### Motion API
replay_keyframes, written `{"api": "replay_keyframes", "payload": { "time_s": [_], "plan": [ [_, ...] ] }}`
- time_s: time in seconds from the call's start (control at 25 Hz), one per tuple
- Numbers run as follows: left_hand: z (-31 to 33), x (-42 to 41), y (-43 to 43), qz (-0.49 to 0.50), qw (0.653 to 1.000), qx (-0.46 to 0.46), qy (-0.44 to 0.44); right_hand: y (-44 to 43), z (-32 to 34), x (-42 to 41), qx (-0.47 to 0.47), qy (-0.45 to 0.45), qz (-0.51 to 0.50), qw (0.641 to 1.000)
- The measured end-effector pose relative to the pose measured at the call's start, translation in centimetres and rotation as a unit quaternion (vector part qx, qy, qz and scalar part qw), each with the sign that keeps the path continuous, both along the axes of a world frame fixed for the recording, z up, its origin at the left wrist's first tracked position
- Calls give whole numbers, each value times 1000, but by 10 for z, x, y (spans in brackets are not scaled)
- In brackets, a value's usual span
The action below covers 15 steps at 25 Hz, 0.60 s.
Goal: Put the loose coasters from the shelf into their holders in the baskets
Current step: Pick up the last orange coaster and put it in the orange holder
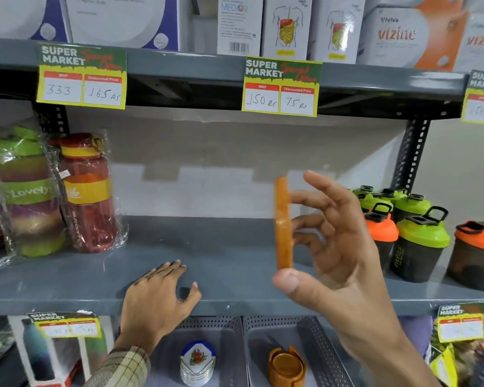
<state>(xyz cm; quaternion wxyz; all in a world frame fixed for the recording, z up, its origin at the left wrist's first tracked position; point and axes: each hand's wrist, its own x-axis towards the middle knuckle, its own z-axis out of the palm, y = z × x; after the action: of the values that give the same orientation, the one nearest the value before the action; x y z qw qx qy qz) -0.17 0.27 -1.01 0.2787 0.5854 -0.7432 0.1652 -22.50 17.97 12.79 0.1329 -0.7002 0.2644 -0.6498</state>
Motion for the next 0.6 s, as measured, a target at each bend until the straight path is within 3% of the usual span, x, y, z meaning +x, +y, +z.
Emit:
{"api": "replay_keyframes", "payload": {
  "time_s": [0.2,0.6],
  "plan": [
    [-2,0,-3,3,1000,-18,6,2,-16,-8,74,-106,113,985],
    [0,-3,-1,14,1000,-16,-5,-4,-41,-20,60,-83,141,985]
  ]
}}
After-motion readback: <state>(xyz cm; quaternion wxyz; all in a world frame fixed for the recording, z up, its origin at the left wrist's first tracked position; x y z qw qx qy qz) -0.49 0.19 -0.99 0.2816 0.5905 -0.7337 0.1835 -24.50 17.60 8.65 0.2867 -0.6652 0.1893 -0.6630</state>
